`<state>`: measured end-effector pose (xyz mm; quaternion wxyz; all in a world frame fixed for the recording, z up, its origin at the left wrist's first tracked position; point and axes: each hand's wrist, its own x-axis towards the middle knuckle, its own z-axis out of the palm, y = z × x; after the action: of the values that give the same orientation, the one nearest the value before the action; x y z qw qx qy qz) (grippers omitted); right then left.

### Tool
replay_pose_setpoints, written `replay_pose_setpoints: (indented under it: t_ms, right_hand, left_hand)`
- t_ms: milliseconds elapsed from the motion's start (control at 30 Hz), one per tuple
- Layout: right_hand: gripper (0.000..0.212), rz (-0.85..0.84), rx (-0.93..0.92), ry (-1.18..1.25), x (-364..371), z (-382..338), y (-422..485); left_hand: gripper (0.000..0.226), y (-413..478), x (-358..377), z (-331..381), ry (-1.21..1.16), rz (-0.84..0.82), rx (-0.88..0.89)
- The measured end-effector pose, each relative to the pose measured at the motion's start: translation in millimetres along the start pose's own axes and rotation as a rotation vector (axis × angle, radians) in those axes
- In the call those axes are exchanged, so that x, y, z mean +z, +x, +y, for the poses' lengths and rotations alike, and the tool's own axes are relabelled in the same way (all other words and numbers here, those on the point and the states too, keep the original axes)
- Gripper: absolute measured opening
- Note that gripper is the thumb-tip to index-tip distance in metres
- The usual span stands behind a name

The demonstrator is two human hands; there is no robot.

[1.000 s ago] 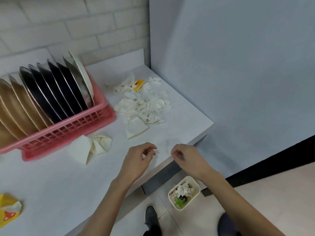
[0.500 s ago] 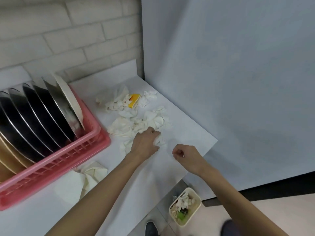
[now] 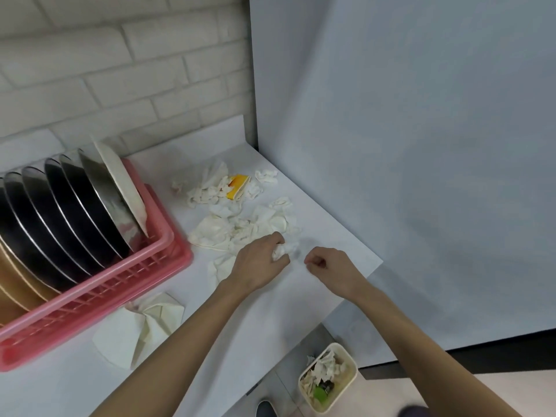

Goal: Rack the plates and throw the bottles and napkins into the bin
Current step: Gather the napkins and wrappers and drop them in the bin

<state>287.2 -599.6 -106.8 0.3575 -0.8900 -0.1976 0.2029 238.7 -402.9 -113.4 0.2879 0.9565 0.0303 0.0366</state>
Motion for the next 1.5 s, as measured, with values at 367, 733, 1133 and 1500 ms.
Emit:
replay_pose_setpoints:
  t_ms: [367,733,1133,1500]
  right_hand:
    - [0.012,-0.065,-0.016,0.213,-5.8,-3.7,12.5]
    - [0.030,0.084,-0.200,-0.165,-3.8,9.5,53.2]
    - [0.043,-0.034,-0.204,-0.739,15.6,8.1,122.2]
    - [0.037,0.101,-0.116,-0.333,4.5,19.6,119.9]
  left_hand:
    - [0.038,-12.0,-3.7,10.0,-0.423,0.035,-0.159]
    - [0.051,-21.2,-18.9,7.9,-0.678,0.090,-0.406]
    - [0.014,-17.3,-31.5,8.2,-0.677,0.154,-0.467]
    - [0.018,-9.2,-26.4,-11.5,-0.564,0.182,-0.342]
